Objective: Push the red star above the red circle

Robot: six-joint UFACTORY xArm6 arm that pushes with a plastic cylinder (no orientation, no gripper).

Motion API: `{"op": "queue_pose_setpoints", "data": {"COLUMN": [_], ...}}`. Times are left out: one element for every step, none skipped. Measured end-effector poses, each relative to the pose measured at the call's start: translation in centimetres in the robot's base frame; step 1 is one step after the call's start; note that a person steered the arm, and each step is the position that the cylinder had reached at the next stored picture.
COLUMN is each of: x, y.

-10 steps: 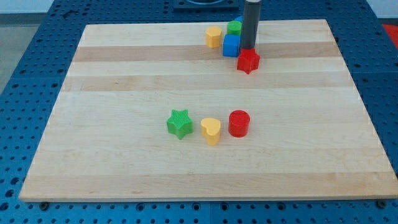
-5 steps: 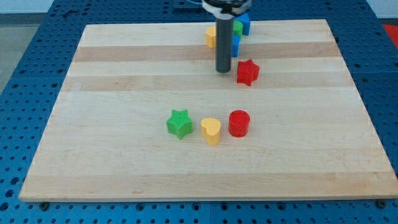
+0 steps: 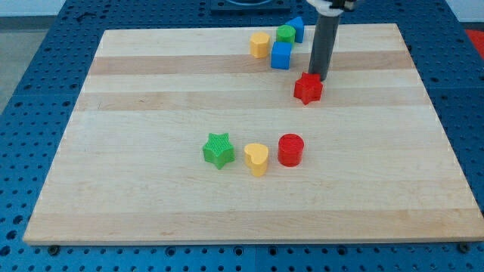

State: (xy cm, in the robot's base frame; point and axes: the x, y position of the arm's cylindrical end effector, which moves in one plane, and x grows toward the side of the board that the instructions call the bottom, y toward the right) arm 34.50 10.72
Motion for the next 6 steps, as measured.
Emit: {"op": "queue_pose_setpoints", "data": {"x": [2.4,4.4,5.3,5.5,6.6,8.0], "y": [-1.0,-1.0,-1.1,-1.1,-1.3,-2.5]}}
